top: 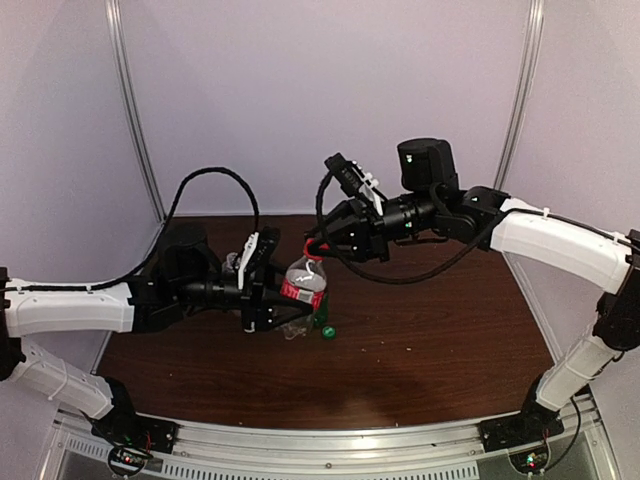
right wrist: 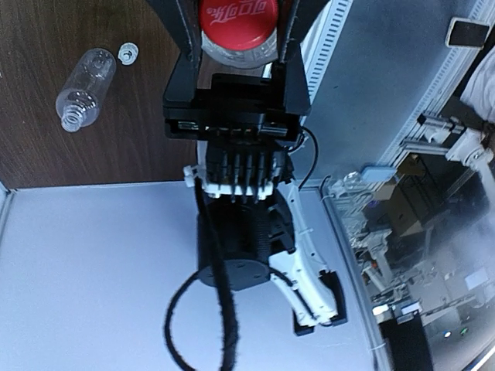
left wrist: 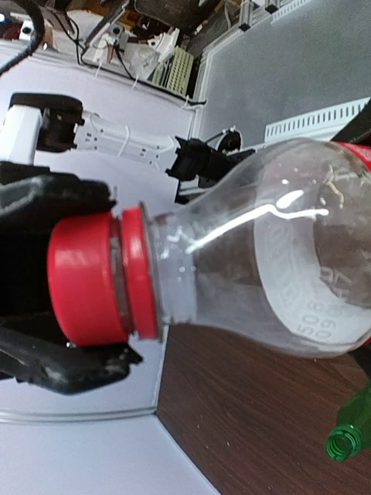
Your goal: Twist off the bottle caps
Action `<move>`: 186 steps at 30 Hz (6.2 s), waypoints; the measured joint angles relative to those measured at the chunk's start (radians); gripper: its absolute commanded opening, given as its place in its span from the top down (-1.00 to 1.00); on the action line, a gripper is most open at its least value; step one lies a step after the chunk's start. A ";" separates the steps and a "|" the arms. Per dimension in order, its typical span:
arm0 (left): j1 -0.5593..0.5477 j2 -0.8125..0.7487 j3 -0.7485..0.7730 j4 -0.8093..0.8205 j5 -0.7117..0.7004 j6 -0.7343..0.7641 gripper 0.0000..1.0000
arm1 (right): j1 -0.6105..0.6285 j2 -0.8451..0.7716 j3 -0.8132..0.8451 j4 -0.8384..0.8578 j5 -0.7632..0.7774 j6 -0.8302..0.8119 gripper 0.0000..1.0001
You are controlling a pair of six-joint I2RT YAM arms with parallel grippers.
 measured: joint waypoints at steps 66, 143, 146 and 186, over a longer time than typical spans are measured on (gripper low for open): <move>-0.005 0.012 0.027 -0.061 -0.296 -0.009 0.48 | 0.044 0.012 0.002 0.021 0.429 0.395 0.84; -0.004 0.016 0.009 -0.014 -0.289 -0.003 0.46 | 0.058 -0.007 0.000 0.033 0.542 0.438 -0.28; -0.004 0.016 0.009 -0.022 -0.298 -0.002 0.46 | 0.060 -0.001 0.000 0.040 0.536 0.447 -0.12; 0.005 -0.026 -0.005 -0.027 -0.131 0.015 0.42 | 0.022 0.022 0.010 0.062 0.149 0.136 0.68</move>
